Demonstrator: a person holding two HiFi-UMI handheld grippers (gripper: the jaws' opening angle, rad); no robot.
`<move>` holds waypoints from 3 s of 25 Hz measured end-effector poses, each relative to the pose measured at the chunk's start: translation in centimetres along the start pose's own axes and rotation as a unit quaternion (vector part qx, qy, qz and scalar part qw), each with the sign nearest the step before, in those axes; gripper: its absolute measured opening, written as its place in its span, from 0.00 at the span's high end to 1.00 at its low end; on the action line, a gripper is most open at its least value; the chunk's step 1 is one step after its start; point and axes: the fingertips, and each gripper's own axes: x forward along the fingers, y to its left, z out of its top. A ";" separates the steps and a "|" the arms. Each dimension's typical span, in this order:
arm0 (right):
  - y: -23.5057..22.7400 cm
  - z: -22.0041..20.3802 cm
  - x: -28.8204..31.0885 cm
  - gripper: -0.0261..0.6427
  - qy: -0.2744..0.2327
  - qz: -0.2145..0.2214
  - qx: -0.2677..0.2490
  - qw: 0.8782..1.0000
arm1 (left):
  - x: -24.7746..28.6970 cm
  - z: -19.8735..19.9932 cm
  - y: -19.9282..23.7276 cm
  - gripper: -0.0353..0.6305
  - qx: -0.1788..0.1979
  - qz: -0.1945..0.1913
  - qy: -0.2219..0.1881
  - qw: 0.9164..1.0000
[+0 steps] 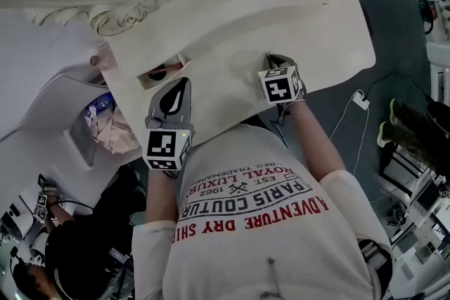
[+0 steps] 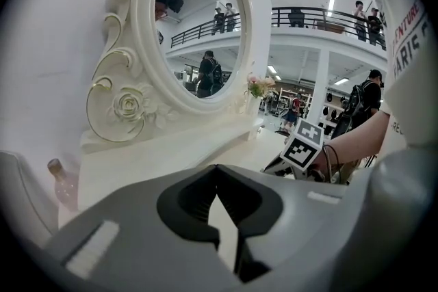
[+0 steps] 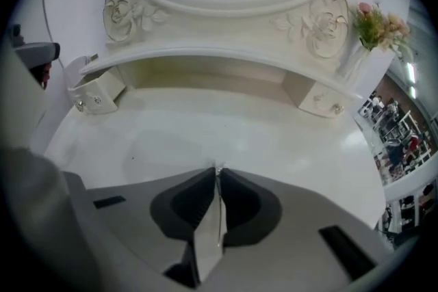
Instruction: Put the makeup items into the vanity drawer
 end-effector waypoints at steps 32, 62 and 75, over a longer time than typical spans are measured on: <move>25.2 16.7 -6.7 0.91 -0.139 0.238 -0.282 0.919 | -18.2 -2.6 9.3 0.93 -0.079 0.226 -0.094 0.966; 29.9 17.7 -7.8 0.91 -0.163 0.290 -0.295 0.896 | -19.4 -4.1 10.7 0.93 -0.094 0.229 -0.094 0.964; 21.3 18.3 -15.0 0.95 -0.273 0.241 -0.139 0.921 | -16.8 1.4 8.5 0.93 -0.021 0.159 -0.122 0.979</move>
